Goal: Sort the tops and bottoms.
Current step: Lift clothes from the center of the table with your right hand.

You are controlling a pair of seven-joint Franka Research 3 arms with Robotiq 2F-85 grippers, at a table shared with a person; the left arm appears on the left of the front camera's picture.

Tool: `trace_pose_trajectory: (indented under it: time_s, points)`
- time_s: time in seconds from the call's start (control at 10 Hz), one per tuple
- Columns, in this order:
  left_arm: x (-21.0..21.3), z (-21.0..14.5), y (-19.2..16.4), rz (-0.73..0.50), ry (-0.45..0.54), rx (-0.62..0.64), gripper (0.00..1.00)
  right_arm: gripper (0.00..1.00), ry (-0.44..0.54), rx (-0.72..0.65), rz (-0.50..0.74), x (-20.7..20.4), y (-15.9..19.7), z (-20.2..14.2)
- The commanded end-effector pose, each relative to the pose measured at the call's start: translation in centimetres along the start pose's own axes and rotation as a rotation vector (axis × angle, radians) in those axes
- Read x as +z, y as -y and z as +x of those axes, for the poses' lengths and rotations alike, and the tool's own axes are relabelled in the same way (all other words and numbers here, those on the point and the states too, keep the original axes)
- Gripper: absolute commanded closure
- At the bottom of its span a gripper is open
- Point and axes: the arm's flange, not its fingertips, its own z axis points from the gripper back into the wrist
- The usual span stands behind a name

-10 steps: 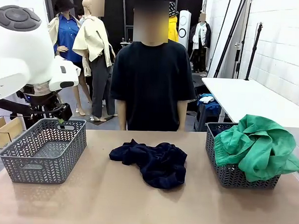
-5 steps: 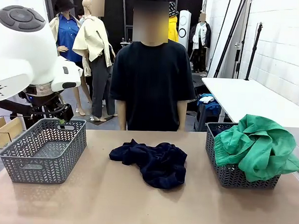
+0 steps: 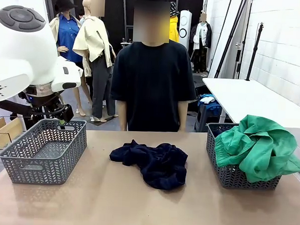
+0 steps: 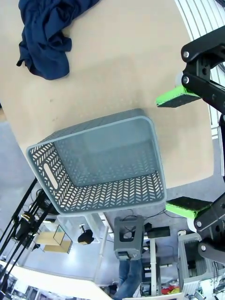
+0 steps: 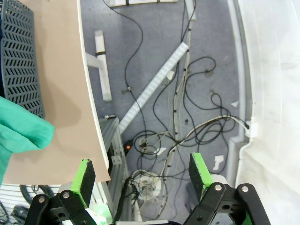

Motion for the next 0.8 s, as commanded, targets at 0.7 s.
trace_pose_trajectory:
  time_s: [0.7]
  points:
    - [2.8,-0.3,-5.5,0.040,0.011,0.081,0.00,0.00,0.368,0.553,0.135,20.4,-21.7,17.7]
